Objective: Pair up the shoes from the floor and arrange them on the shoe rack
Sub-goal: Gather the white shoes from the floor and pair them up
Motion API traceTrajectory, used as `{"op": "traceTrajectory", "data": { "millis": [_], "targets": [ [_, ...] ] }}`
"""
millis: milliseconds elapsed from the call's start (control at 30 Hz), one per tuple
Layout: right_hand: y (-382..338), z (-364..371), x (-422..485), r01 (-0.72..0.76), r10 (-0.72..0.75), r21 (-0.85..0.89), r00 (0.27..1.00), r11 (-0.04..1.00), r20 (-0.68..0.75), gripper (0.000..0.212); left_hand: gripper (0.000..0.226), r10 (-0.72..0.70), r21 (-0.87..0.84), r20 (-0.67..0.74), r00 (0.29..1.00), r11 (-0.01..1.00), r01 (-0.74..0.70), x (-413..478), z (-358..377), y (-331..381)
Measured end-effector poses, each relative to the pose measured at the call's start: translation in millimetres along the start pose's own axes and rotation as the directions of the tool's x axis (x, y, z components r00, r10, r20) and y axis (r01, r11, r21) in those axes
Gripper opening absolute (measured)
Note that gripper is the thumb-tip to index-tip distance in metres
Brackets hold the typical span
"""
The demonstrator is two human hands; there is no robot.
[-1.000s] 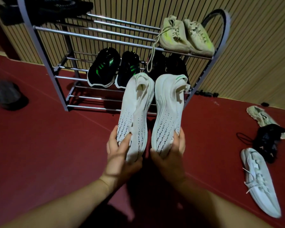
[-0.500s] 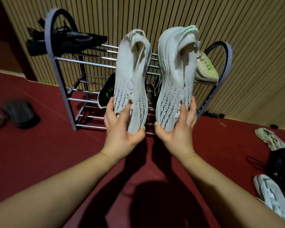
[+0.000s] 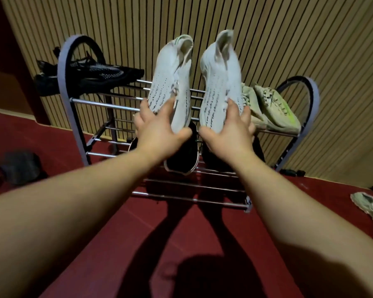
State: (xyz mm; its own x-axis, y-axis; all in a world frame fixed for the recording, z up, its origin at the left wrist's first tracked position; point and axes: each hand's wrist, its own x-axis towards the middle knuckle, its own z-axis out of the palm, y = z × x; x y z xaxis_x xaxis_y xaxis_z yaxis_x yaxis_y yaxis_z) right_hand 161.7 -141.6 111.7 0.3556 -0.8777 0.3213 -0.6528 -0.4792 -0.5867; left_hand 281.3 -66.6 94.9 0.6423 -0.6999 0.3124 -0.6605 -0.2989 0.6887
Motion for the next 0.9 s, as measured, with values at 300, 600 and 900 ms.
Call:
{"op": "traceTrajectory", "data": {
  "millis": [300, 600, 900],
  "targets": [
    [-26.7, 21.1, 52.1, 0.021, 0.000, -0.140, 0.989, 0.990, 0.146, 0.078, 0.086, -0.005, -0.147, 0.467, 0.884, 0.986, 0.083, 68.3, -36.3, -0.3],
    [-6.0, -3.2, 18.3, 0.337, -0.261, -0.158, 0.893, 0.928, 0.367, 0.054, 0.060, 0.246, 0.117, 0.471, 0.847, 0.935, -0.336, 62.3, -51.3, -49.7],
    [0.9, 24.5, 42.3, 0.234, -0.232, -0.385, 0.971, 0.893, 0.050, 0.047, 0.046, 0.280, 0.170, 0.397, 0.874, 0.913, -0.370, 68.2, -39.1, -38.3]
  ]
}}
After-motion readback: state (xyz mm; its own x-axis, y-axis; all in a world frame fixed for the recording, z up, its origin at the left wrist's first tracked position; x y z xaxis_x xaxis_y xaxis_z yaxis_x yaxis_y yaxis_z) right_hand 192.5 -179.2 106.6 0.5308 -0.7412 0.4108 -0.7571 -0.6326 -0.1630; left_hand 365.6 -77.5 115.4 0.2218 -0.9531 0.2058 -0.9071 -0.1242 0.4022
